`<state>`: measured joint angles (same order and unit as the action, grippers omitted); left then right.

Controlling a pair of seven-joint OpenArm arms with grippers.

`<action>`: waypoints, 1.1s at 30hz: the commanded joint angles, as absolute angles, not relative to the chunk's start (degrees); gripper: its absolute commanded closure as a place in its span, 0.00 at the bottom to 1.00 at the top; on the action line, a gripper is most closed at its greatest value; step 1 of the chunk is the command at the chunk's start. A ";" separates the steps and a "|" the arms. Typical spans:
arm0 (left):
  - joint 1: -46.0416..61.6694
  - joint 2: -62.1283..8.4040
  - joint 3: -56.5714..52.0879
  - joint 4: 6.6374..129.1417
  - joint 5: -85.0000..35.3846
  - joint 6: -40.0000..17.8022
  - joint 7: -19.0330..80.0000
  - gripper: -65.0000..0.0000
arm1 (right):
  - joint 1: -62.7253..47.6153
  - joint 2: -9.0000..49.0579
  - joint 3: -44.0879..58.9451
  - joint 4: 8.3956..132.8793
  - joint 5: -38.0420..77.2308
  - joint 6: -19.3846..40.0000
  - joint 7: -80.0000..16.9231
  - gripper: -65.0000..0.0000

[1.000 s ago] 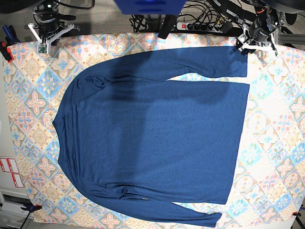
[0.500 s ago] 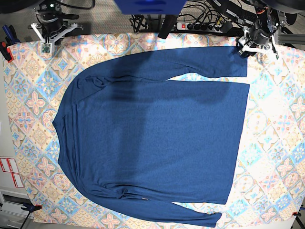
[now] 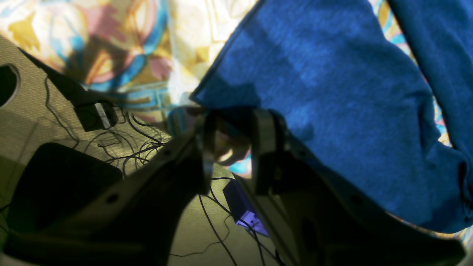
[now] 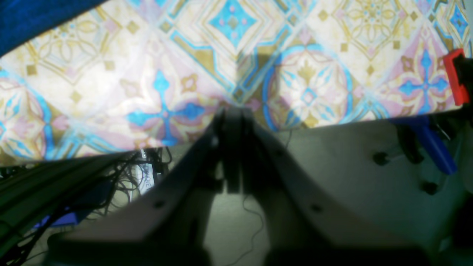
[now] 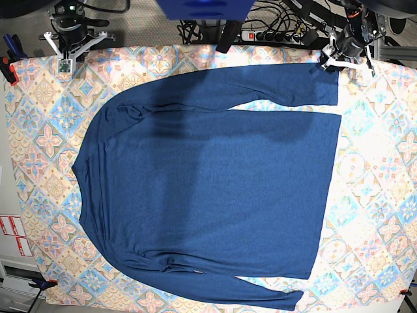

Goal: Fold the T-shirt properly
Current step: 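Lower the left gripper and grasp the shirt's shoulder corner, then lower the right gripper and grasp the shirt's other shoulder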

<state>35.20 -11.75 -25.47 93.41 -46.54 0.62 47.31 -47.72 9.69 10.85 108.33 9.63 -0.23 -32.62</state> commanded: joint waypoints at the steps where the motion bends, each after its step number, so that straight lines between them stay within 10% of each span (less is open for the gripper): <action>1: 35.56 -12.35 -25.98 93.05 -46.81 0.48 46.90 0.73 | -48.31 10.15 11.12 109.14 9.63 -0.40 -31.60 1.00; 16: 33.10 -10.86 -25.80 90.95 -46.81 0.48 46.99 0.72 | -48.31 10.15 11.12 109.14 9.63 -0.40 -31.60 1.00; 23: 32.48 -10.77 -25.71 90.95 -46.81 0.48 46.81 0.99 | -48.31 10.15 11.12 109.14 9.63 -0.40 -31.60 1.00; 33: 32.04 -10.77 -25.71 90.95 -46.81 0.48 46.99 1.00 | -48.22 10.15 11.12 109.14 9.63 -0.40 -31.60 1.00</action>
